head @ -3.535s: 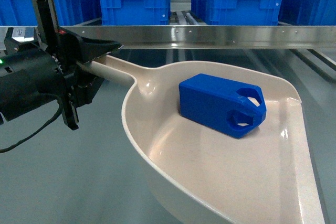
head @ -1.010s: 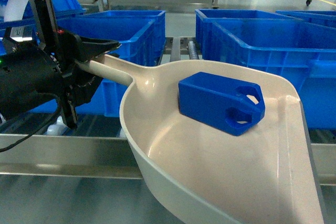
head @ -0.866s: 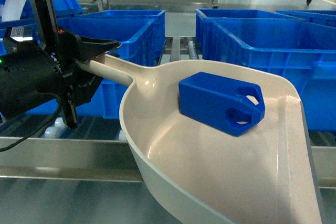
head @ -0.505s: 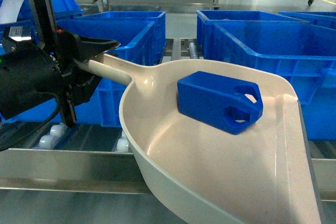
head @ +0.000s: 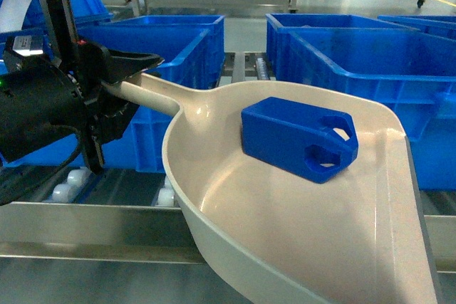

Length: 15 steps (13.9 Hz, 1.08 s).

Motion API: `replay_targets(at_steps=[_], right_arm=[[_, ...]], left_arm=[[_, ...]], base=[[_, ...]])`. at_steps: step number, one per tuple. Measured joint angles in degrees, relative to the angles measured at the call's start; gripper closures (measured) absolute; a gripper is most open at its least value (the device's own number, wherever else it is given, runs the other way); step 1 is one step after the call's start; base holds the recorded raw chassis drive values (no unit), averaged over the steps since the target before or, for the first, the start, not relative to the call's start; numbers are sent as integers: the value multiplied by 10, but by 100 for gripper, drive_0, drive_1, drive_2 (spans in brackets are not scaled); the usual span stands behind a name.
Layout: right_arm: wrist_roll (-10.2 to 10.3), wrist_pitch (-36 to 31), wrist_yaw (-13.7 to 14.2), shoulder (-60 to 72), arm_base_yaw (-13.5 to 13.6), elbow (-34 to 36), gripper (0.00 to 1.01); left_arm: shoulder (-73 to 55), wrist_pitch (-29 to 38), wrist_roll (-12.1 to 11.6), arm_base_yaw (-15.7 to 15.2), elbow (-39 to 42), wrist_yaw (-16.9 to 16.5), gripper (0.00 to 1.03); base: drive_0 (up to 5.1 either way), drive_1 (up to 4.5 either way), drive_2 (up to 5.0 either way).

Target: Place part in tray to right shelf

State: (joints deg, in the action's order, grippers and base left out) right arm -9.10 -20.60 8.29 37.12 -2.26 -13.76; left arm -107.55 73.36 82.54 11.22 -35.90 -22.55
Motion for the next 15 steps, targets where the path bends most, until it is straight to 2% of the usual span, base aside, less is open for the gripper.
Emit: replay_targets(at_steps=[15], right_arm=[[0,0,0,0,0,0,3]], left_arm=[[0,0,0,0,0,0,90]], base=[[0,0,0]])
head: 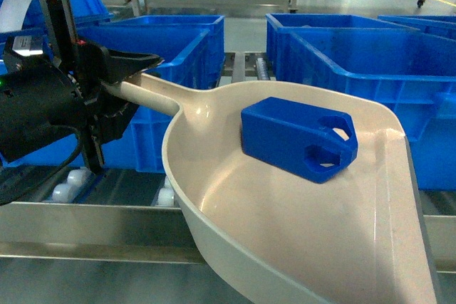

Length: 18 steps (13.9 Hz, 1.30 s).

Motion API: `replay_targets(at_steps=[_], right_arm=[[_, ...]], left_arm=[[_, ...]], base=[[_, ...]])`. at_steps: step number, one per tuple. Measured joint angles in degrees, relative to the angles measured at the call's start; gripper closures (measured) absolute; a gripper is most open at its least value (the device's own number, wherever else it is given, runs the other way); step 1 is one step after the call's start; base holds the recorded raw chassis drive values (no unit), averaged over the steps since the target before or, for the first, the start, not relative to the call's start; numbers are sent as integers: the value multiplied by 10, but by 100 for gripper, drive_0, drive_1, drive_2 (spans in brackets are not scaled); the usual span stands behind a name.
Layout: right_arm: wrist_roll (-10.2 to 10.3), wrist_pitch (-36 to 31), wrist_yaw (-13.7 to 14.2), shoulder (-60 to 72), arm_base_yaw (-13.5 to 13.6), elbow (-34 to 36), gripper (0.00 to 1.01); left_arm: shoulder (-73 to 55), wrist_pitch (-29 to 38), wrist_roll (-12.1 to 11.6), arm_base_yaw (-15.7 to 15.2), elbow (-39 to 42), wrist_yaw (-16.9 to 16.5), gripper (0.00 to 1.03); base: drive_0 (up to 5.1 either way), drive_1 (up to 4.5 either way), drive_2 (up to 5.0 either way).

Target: Place part in tray to right shelf

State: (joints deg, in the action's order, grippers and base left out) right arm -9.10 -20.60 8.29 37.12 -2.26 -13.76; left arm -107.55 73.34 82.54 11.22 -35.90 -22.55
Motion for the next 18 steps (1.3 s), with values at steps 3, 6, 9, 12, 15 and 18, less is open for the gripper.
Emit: replay_targets(at_steps=[3,6,9,12,15,18], right_arm=[[0,0,0,0,0,0,3],[0,0,0,0,0,0,3],[0,0,0,0,0,0,3],[0,0,0,0,0,0,3],[0,0,0,0,0,0,3],[0,0,0,0,0,0,3]], left_arm=[[0,0,0,0,0,0,90],[0,0,0,0,0,0,90],[0,0,0,0,0,0,90],[0,0,0,0,0,0,90],[0,0,0,0,0,0,90],[25,-28,-7,24,7,143,90]], base=[[0,0,0],[0,0,0],[0,0,0],[0,0,0],[0,0,0],[0,0,0]])
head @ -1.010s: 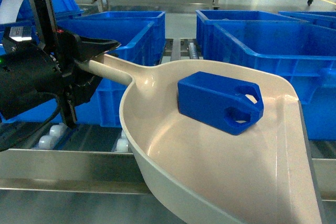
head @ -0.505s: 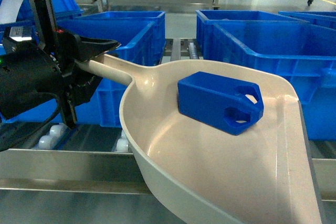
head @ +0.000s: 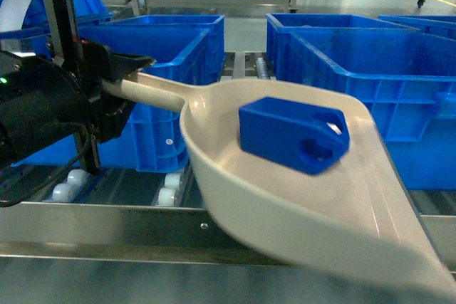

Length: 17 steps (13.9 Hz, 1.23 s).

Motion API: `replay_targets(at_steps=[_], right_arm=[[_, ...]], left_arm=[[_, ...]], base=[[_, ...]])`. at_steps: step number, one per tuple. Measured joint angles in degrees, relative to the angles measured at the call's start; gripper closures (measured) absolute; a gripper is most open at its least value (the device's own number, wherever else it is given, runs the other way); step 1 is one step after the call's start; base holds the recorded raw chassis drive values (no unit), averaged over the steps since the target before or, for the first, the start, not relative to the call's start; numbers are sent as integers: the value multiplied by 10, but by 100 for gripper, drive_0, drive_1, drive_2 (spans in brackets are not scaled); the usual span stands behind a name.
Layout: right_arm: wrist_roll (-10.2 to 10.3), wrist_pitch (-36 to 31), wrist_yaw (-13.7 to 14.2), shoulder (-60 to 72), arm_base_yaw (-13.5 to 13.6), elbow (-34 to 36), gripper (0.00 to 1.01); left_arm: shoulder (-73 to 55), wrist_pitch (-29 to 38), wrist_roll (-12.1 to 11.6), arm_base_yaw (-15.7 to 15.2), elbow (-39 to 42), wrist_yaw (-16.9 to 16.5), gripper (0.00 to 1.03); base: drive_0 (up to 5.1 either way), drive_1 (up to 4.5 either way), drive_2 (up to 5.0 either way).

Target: Place part in tray to right shelf

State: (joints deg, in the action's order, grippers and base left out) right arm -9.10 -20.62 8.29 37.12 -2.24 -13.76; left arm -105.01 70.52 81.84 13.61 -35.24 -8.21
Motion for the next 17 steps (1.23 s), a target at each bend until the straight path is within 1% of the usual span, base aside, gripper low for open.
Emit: replay_targets(at_steps=[1,2,5,6,9,10,12,14,15,17], right_arm=[[0,0,0,0,0,0,3],[0,0,0,0,0,0,3],[0,0,0,-1,0,0,3],[0,0,0,-1,0,0,3],[0,0,0,-1,0,0,3],[0,0,0,-1,0,0,3],[0,0,0,-1,0,0,3],[0,0,0,-1,0,0,3],[0,0,0,-1,0,0,3],[0,0,0,-1,0,0,3]], left_arm=[[16,14,-12,8,1,38,90],[21,25,-25,14,7,50,90],[32,28,-23,22,40,67,91],[46,29,-25,25,58,70,91],[100,23,-47,21,110,52,91],[134,25,-54,13,117,51,91],[195,28,-58,-11,119,55,91],[229,22,-57,-51,99,57,91],[237,-17,-58,-71,69,70,91],[239,-126,-53,-113,-10,119,91]], base=[[0,0,0],[0,0,0],[0,0,0],[0,0,0],[0,0,0],[0,0,0],[0,0,0],[0,0,0],[0,0,0],[0,0,0]])
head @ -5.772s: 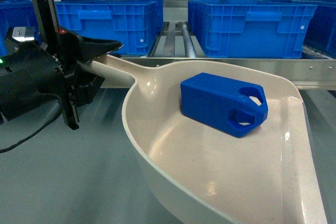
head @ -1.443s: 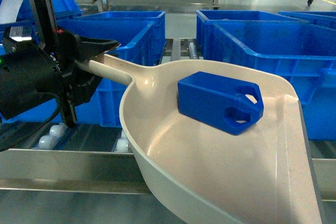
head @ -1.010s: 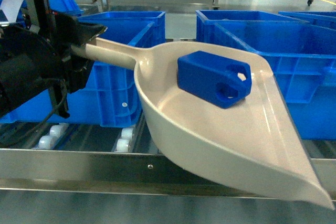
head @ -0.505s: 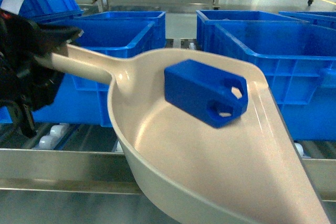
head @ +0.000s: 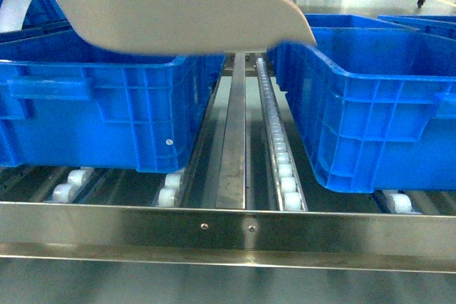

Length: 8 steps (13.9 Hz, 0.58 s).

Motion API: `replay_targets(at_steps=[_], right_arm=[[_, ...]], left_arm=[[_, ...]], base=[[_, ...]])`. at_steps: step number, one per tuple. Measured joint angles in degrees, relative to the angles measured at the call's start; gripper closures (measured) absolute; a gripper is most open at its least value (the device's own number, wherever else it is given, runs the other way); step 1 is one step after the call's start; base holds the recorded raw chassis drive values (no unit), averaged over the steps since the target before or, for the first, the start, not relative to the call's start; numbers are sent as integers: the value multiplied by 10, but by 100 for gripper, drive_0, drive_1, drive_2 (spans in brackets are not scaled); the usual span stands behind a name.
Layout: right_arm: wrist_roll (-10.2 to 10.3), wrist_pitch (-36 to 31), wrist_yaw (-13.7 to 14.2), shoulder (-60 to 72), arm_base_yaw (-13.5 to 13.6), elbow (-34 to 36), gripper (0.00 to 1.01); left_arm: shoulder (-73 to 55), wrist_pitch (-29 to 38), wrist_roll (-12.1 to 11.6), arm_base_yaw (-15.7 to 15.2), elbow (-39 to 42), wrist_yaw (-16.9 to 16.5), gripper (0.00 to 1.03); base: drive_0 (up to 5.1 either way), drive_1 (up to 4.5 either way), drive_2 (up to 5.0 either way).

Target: Place part in tray to right shelf

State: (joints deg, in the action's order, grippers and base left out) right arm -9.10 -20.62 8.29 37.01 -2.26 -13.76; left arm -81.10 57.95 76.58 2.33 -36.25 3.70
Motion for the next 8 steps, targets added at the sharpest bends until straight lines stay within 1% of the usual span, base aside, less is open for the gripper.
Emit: replay_targets(at_steps=[1,2,3,4,5,6,7,8], right_arm=[[0,0,0,0,0,0,3],[0,0,0,0,0,0,3],[0,0,0,0,0,0,3],[0,0,0,0,0,0,3],[0,0,0,0,0,0,3],[0,0,0,0,0,0,3],[0,0,0,0,0,0,3],[0,0,0,0,0,0,3]], left_arm=[[-3,-53,0,-27,-40,23,91],[-10,-100,-1,-63,-76,34,91],[-20,-146,-3,-98,-108,56,91],[-43,-189,-17,-121,-149,89,91],[-79,-230,-59,-120,-208,158,91],[-109,-258,-118,-102,-262,209,91],[-137,-272,-172,-81,-317,232,91],[-162,-277,-228,-66,-365,251,91]], base=[[0,0,0],[0,0,0],[0,0,0],[0,0,0],[0,0,0],[0,0,0],[0,0,0],[0,0,0]])
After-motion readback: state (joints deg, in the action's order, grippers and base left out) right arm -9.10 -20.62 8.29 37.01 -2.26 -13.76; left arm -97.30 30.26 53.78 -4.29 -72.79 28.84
